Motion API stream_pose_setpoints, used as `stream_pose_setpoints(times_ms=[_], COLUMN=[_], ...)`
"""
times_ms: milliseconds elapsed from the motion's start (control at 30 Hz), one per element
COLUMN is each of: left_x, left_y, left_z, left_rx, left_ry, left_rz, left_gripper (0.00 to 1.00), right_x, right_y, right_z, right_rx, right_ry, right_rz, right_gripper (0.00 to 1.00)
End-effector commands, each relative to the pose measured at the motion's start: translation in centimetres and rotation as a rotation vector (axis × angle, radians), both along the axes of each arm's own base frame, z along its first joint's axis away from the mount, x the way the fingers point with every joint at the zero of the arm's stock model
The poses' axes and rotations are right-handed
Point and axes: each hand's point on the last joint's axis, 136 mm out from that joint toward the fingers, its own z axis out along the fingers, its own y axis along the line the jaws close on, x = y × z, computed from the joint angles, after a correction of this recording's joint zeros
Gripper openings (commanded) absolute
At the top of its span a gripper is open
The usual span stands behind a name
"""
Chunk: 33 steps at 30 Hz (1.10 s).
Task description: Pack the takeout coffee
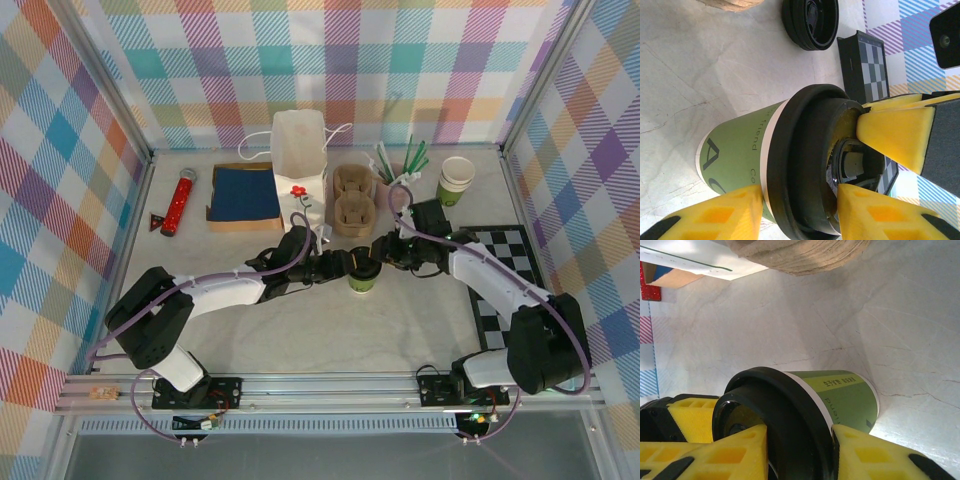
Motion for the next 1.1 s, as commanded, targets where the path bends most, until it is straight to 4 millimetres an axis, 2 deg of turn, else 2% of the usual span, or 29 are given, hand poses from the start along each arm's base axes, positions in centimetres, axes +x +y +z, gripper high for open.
stream_pose_setpoints(times_ms=[0,200,467,800,933,1067], left_x=[-1.3,-1.8,-2.2,-2.6,-2.7,-2.6], left_y=[0.9,1.5,2.2,2.6,2.7,2.9], left_z=[-3.5,-4.9,-6.3,-7.0,-7.3,-7.4], left_rx=[0.080,0.103,0.134,0.157,0.167,0.173], left_ry=[0.073,0.096,0.118,0.130,0.133,0.131], left_rz=[-0.002,0.001,0.007,0.006,0.004,0.005], left_gripper=[0.43,0.43,0.43,0.43,0.43,0.43], right_x=[-4.5,-5.8,-6.4,-7.6,-8.1,-8.3], right_y=[-3.5,-4.4,-5.3,-6.3,-7.6,-8.5], right_z=[-7.0,-8.6,-9.8,-10.8,-11.2,-10.7], right_rx=[-0.193,-0.223,-0.272,-0.312,-0.365,-0.405], right_ry=[0.236,0.269,0.286,0.303,0.318,0.299], right_rz=[-0.059,-0.073,-0.085,-0.098,-0.140,-0.165], right_gripper=[0.33,0.33,0.34,0.38,0.38,0.37])
